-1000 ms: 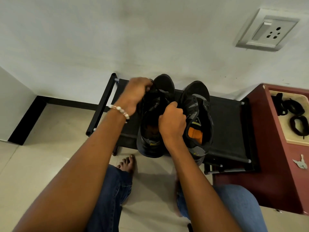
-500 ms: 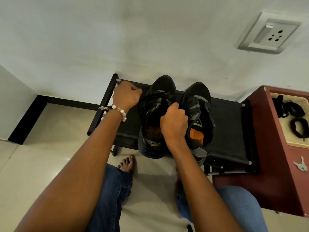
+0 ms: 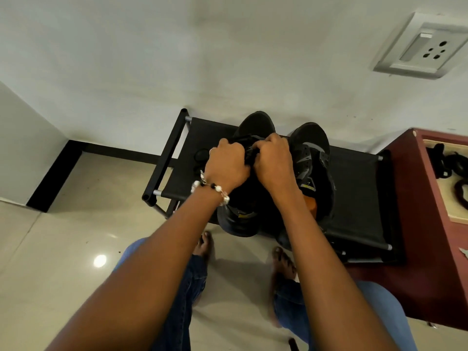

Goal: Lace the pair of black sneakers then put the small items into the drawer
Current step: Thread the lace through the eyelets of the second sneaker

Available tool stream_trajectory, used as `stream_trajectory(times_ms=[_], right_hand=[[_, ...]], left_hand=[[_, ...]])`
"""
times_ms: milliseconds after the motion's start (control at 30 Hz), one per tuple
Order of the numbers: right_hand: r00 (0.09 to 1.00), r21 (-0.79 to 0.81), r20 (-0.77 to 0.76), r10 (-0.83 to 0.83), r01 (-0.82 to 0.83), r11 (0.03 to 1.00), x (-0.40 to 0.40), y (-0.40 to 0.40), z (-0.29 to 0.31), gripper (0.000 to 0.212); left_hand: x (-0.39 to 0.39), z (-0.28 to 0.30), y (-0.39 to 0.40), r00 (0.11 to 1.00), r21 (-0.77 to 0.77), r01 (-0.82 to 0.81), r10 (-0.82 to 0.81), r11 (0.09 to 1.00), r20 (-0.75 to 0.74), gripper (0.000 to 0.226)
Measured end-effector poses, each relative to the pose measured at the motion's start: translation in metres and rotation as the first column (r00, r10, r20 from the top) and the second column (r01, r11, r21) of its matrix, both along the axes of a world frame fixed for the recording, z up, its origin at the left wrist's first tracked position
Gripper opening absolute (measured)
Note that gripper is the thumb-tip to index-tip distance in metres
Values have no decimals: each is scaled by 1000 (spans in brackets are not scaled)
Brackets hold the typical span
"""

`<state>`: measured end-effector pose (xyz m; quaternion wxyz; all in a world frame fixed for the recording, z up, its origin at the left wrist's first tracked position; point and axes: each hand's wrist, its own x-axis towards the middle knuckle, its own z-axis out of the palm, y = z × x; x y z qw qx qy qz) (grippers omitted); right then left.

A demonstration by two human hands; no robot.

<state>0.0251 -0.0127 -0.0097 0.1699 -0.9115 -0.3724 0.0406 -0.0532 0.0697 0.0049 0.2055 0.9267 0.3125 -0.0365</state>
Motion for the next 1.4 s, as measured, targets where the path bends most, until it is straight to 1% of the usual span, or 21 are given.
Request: stream_trajectory(times_ms=[67,167,300,400,467,533,567,600,667,700,733,767,800,867,900,967,1033,1067,1233,1333,1400], right_hand=[[1000,-12,17,-7,7,1000,-1,3,1,27],[998,-42,59,-16,19,999,-1,11,3,17],[992,-54,124,-24,31,998,-5,21,2,14],[987,-2,155,-44,45,999,-4,24,1,15],[987,66,128,-100,92,994,-2,22,1,18],[970,171,-20,-241,241,955,3,16,0,21],[925,250,-191,-330,371,895,7,12,1,23],[826,325,-418,-379,525,787,12,9,2,25],[508,309,-810,-293,794,523,20,1,9,18],[388,266,-894,-222,861,435,21,-2,12,18],[338,242,-923,-182,881,406,21,-3,16,22],[359,262,-917,-174,870,417,21,-2,17,25],[441,316,-877,-193,830,459,19,0,19,28],[717,444,-655,-237,620,647,14,4,21,30],[838,444,-495,-230,472,761,13,6,21,28],[966,214,-186,-177,215,953,7,10,18,23],[995,-19,-31,-96,95,995,2,13,12,21],[996,-63,-11,-92,92,994,-1,14,10,21],[990,68,29,-140,138,988,-2,11,-1,15],[975,272,-165,-149,190,944,0,8,4,10],[904,477,-419,-81,295,828,2,6,11,10]], left_hand=[[0,-9,-9,990,40,-126,123,991,64,29],[0,-17,-10,961,4,-235,232,972,153,27],[-5,-21,-4,941,-14,-279,276,960,197,33],[-5,-22,-4,933,-16,-294,291,956,212,33],[-4,-23,-5,927,-11,-311,306,950,218,33],[-4,-23,-6,922,-4,-328,321,945,216,32],[-4,-23,-5,921,-2,-334,326,943,212,33],[-4,-23,-5,921,-1,-337,330,941,208,33],[-5,-23,-5,921,-1,-337,330,941,208,35],[-4,-24,-5,922,3,-334,326,943,207,35],[-4,-24,-5,925,10,-329,320,944,205,35],[-4,-24,-5,927,18,-326,316,945,204,34],[-4,-24,-5,928,25,-325,313,945,203,34],[-3,-25,-6,929,35,-325,312,945,201,34],[-3,-26,-6,929,40,-323,309,945,201,34],[-3,-27,-6,932,46,-316,301,948,203,33],[-3,-28,-6,934,44,-312,297,949,201,33],[-3,-28,-6,934,43,-311,296,950,200,33],[-2,-28,-8,932,47,-315,299,948,203,32],[-2,-27,-8,935,56,-313,297,948,194,31],[-2,-27,-9,936,62,-314,298,947,190,30]])
